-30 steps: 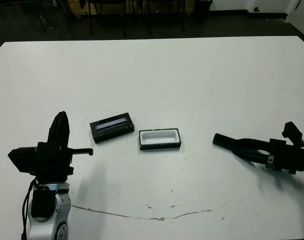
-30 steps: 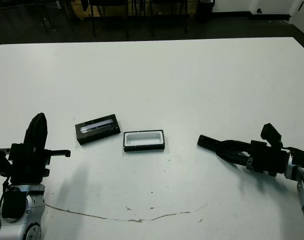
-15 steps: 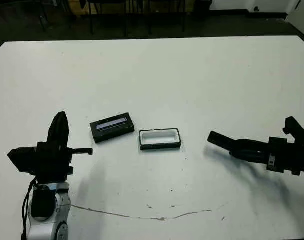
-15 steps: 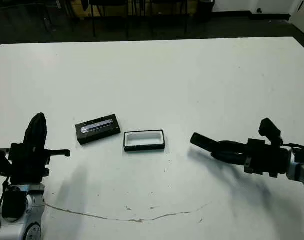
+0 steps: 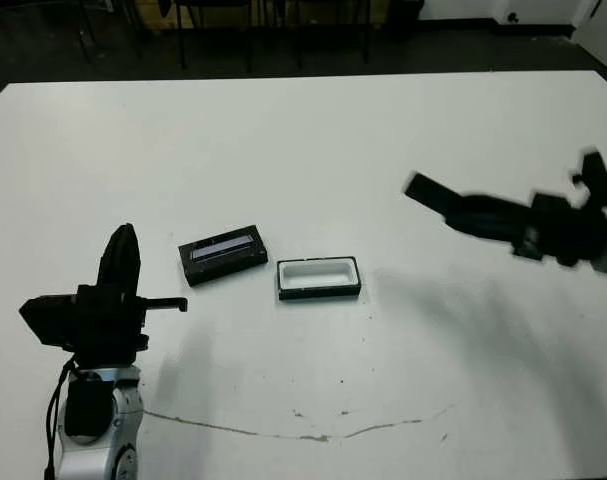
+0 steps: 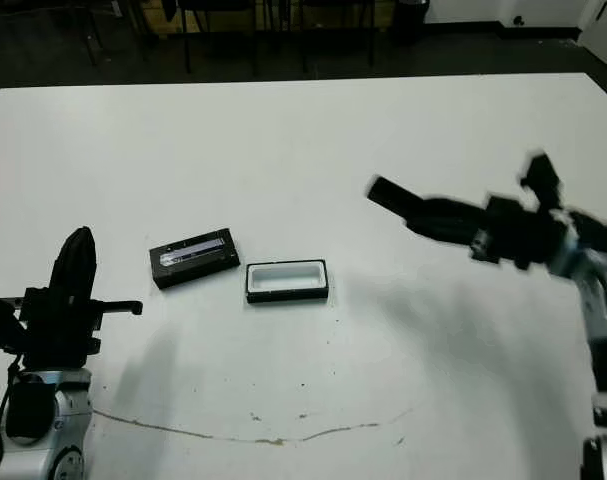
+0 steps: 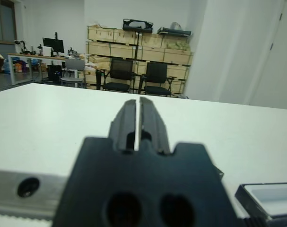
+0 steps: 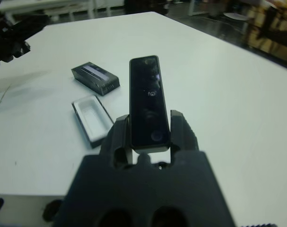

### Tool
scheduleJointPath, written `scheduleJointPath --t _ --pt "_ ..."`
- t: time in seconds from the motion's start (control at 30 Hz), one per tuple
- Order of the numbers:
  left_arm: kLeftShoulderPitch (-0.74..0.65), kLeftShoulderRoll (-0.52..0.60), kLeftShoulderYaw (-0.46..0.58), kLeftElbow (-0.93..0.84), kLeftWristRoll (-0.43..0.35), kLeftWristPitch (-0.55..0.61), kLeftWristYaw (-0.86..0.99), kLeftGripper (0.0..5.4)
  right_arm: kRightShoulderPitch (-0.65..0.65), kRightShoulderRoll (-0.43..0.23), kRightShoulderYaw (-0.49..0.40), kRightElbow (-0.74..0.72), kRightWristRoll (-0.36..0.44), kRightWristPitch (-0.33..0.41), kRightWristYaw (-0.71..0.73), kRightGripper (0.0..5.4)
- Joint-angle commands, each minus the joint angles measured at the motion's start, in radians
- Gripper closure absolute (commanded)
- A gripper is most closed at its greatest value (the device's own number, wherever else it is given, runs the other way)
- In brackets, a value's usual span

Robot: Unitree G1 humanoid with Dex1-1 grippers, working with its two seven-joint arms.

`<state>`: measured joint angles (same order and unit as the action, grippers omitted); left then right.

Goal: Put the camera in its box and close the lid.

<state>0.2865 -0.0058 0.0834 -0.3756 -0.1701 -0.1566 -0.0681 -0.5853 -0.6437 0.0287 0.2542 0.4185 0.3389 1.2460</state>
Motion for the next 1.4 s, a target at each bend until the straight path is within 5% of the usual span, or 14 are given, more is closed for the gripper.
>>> scheduleJointPath --t 0.03,0.43,0.83,1.4 --pt "0.015 -0.005 -0.002 0.005 0.0 0.01 0.006 5.4 -0.087 0.046 0.095 0.001 -0.047 0.052 0.013 4.76" --pt "0.022 -0.011 -0.005 0.006 0.01 0.002 0.008 5.4 -0.18 0.124 0.343 -0.019 -0.191 0.048 0.114 4.77" --pt "0.013 -0.017 -0.009 0.017 0.021 -0.003 0.012 5.4 -0.171 0.132 0.388 -0.03 -0.264 0.038 0.13 4.77" --pt "0.017 -0.019 -0.017 0.011 0.032 -0.003 0.015 5.4 -0.161 0.131 0.465 -0.112 -0.361 0.136 0.087 4.77"
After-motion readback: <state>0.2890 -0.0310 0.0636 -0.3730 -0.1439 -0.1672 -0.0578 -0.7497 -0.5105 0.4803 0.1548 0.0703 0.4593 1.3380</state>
